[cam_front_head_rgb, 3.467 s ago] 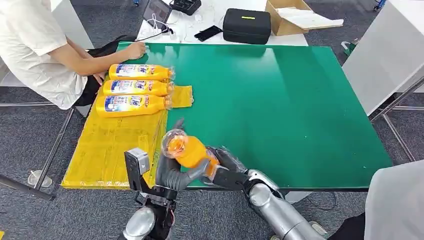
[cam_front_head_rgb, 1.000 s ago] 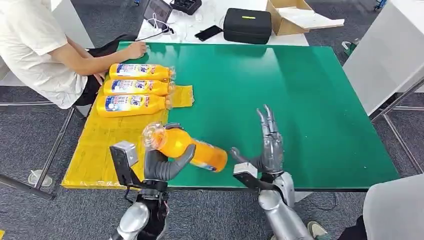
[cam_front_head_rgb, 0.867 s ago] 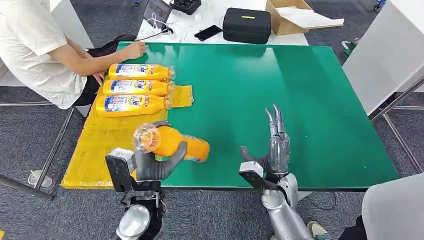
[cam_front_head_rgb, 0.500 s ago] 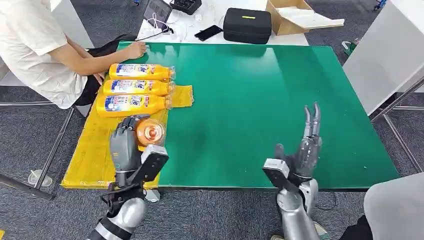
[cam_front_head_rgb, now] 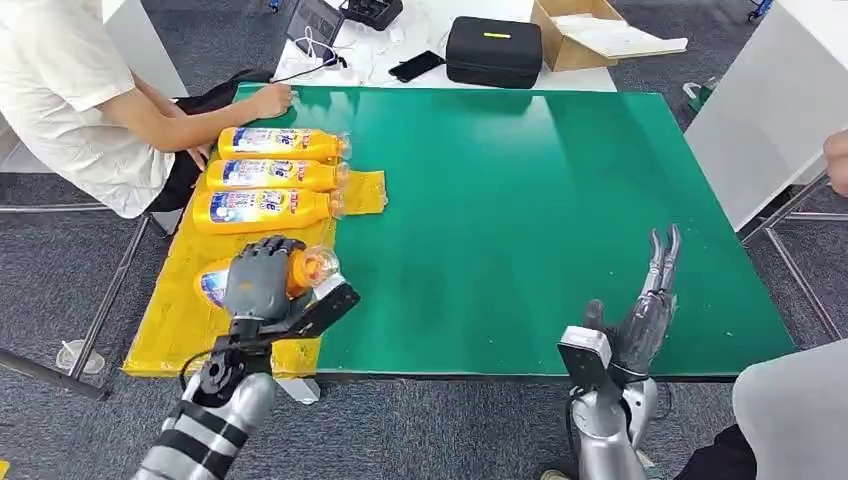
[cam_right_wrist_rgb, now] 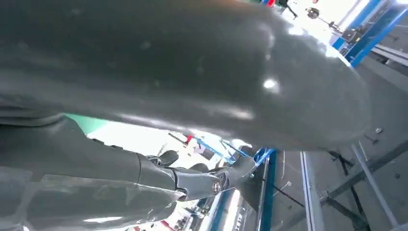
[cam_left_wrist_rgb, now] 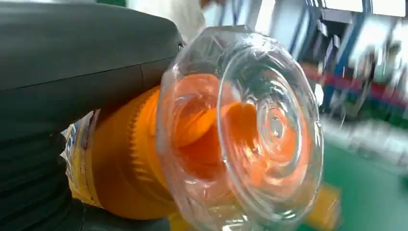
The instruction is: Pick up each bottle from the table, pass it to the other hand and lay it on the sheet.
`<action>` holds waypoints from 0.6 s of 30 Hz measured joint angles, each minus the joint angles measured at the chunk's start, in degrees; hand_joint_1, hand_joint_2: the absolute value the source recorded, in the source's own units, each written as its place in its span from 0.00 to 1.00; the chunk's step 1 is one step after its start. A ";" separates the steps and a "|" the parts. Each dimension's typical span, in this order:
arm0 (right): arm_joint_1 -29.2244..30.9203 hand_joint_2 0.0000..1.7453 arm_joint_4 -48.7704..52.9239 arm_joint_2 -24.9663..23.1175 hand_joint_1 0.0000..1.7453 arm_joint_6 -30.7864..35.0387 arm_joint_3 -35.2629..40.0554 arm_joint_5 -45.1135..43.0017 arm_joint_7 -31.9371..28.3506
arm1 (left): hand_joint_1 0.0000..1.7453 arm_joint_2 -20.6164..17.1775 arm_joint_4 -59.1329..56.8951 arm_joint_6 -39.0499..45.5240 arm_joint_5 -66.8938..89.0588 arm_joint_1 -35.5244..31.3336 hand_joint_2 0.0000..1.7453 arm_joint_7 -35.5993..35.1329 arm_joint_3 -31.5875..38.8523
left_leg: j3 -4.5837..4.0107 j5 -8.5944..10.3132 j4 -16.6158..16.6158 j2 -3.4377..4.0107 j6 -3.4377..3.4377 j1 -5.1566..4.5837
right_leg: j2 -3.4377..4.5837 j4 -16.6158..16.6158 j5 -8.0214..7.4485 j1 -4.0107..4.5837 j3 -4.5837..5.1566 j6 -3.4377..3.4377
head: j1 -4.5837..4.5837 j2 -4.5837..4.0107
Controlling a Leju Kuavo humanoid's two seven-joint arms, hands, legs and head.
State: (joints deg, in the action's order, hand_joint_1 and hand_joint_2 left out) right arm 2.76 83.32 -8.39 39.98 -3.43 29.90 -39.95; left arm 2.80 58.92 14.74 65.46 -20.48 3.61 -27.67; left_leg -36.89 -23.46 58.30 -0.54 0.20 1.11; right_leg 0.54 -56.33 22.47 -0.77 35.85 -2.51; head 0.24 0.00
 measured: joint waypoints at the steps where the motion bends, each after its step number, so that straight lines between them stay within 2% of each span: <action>1: 0.06 0.00 -0.15 0.20 0.00 -0.02 0.55 -0.37 0.00 | 1.00 -0.13 -2.16 -2.49 0.02 -1.77 1.00 0.35 -0.20 | 0.00 0.02 0.00 0.00 0.01 0.00 | 0.00 -0.01 -0.01 0.00 -0.01 0.00 | 0.00 0.00; 7: 0.31 0.00 -0.83 0.94 0.00 0.00 2.36 -1.73 0.00 | 1.00 -0.46 -9.15 -5.46 -0.13 -7.15 1.00 1.79 -0.85 | -0.01 0.02 0.00 0.00 0.02 -0.01 | 0.00 -0.02 -0.02 -0.01 -0.01 -0.01 | -0.02 0.00; 8: 0.34 0.00 -0.94 1.07 0.00 0.00 2.67 -1.88 0.00 | 0.92 -0.50 -10.20 -6.27 -0.24 -7.93 1.00 2.32 -1.27 | -0.02 0.02 0.00 -0.04 0.02 -0.01 | -0.01 -0.02 -0.01 -0.01 -0.01 -0.01 | 0.00 0.00; 9: 0.40 0.00 -1.05 1.18 0.00 -0.02 3.06 -2.07 0.00 | 0.46 -0.55 -11.20 -7.37 -0.56 -8.56 1.00 2.88 -1.68 | -0.02 0.02 0.00 -0.05 0.02 -0.01 | -0.02 -0.02 -0.01 -0.01 -0.01 -0.01 | -0.02 0.00; 10: 0.45 0.00 -1.14 1.22 0.00 0.00 3.50 -2.38 0.00 | 0.28 -0.55 -12.02 -8.25 -0.77 -9.06 1.00 3.32 -1.95 | -0.02 0.02 0.00 -0.04 0.02 -0.01 | -0.01 -0.02 -0.01 -0.01 -0.01 -0.01 | -0.02 0.00; 11: 0.51 0.00 -1.20 1.29 0.00 0.00 3.80 -2.56 0.00 | 0.21 -0.55 -12.87 -8.91 -1.16 -9.53 1.00 3.67 -2.21 | -0.02 0.01 0.00 -0.02 0.01 -0.01 | -0.01 -0.02 -0.01 -0.01 -0.01 -0.01 | 0.00 0.00; 12: 0.55 0.00 -1.29 1.35 0.00 0.00 4.13 -2.82 0.00 | 0.18 -0.52 -13.74 -9.32 -1.60 -9.99 1.00 3.94 -2.47 | -0.02 0.01 0.00 -0.02 0.01 -0.01 | 0.00 -0.02 -0.01 -0.01 0.00 -0.01 | 0.00 0.00; 18: 0.67 0.00 -2.03 1.79 0.00 -0.02 5.70 -4.00 0.00 | 0.18 -0.48 -18.76 -11.33 -4.70 -11.16 1.00 6.99 -3.39 | -0.02 0.01 0.00 -0.01 0.01 0.00 | 0.00 -0.02 -0.01 0.00 0.00 0.00 | 0.00 0.00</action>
State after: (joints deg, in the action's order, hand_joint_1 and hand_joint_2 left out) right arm 3.42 81.29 -6.60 39.95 2.27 25.90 -39.95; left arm 2.32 40.16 3.41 60.76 -31.63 10.60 -31.06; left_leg -36.90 -23.45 58.30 -0.54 0.21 1.11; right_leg 0.54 -56.35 22.46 -0.77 35.85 -2.51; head 0.24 0.00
